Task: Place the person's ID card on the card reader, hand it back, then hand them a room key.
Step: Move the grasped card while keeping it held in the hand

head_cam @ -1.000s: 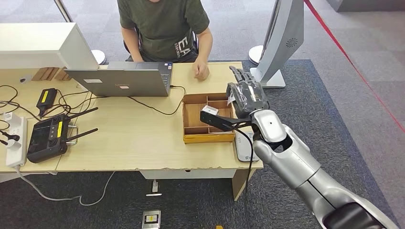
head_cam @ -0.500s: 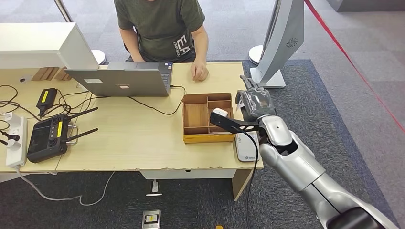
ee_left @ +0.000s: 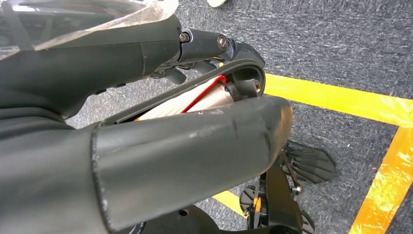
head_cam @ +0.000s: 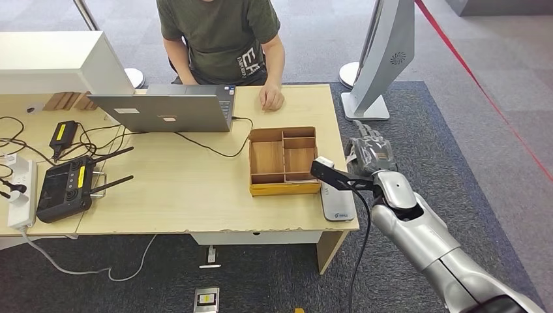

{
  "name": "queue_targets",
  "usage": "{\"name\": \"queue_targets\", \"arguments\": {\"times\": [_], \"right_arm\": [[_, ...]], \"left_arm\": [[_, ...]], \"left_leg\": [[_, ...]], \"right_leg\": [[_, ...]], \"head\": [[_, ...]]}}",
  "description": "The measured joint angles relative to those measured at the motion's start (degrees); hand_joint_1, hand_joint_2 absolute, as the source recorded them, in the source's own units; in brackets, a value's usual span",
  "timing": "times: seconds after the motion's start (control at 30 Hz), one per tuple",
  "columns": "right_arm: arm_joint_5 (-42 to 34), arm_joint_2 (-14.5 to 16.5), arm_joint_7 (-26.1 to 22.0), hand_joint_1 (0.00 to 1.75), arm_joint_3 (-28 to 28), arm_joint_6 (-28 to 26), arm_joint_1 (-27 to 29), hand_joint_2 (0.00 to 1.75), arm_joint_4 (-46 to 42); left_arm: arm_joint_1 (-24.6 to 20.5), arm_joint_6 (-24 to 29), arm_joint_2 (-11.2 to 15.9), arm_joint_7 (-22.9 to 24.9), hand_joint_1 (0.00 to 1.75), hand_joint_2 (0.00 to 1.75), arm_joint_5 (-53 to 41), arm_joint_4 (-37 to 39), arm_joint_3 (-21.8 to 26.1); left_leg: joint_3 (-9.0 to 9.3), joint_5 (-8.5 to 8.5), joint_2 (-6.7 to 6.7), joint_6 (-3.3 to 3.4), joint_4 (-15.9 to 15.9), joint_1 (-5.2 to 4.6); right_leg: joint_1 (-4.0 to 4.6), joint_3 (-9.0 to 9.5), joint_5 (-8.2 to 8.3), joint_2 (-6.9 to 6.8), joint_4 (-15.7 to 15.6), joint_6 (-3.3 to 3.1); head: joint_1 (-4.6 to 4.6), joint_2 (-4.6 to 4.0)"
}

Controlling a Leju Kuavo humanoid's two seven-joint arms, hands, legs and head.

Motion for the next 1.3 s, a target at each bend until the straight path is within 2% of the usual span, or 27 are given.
{"name": "queue_targets", "arguments": {"times": [0.43,0.63,1.3], "right_arm": [[-0.67,-1.56,1.95,1.75,-0.85,2.83,0.01,1.75,-1.73],[1.08,-1.43,1.76,1.75,-0.09,4.48,0.19,1.75,-2.30],[-0.55,-0.72,0.73,1.75,0.94,5.25,1.88,1.75,-1.18]], "left_arm": [[0.01,-0.13,0.02,-1.05,0.00,0.00,0.70,0.00,0.67],[0.01,0.46,0.00,0.30,0.00,0.00,0.62,0.00,1.14],[-0.01,-0.09,0.00,-0.48,0.00,0.00,0.00,0.00,1.29]], "left_leg": [[-0.01,0.00,0.00,0.00,0.00,0.00],[-0.01,0.00,0.00,0.00,0.00,0.01],[-0.01,0.00,0.00,0.00,0.00,0.01]], "right_leg": [[0.00,0.01,0.00,0.00,0.00,0.00],[0.01,0.01,0.00,0.00,0.01,0.00],[0.01,0.00,0.00,0.00,0.00,0.00]], "head": [[-0.01,0.00],[0.00,0.00],[-0.01,0.00]]}}
